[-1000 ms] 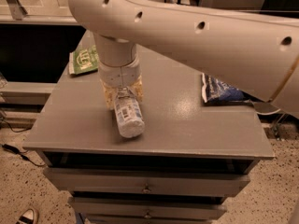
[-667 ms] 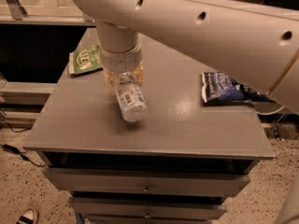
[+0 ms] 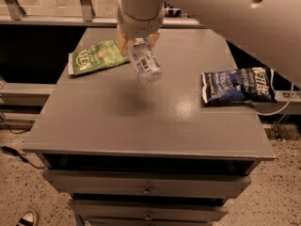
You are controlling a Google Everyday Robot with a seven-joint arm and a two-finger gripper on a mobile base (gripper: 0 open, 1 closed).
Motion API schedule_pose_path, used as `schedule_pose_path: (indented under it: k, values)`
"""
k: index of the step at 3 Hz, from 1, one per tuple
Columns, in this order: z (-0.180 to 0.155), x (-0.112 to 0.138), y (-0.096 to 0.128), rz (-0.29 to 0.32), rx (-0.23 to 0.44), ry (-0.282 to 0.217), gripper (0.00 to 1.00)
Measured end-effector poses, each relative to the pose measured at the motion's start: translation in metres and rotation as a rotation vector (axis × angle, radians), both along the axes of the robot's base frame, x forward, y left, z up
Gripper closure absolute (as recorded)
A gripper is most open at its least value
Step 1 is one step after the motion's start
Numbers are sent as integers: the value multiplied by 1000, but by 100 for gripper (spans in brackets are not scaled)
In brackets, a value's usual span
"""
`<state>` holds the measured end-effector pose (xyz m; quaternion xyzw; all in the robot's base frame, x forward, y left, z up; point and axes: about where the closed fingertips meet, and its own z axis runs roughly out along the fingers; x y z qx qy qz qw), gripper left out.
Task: Place blue plastic bottle upright
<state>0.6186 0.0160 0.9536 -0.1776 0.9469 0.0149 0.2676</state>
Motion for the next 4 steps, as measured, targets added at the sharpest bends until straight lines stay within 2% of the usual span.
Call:
schedule_pose_path:
  k: [1, 2, 3, 4]
  values:
    - [13, 14, 14, 23, 55, -72, 100]
    - [13, 7, 12, 17, 81, -92, 100]
    - [10, -14, -4, -32, 142, -161, 100]
    - [-15, -25, -24, -84, 192, -218, 100]
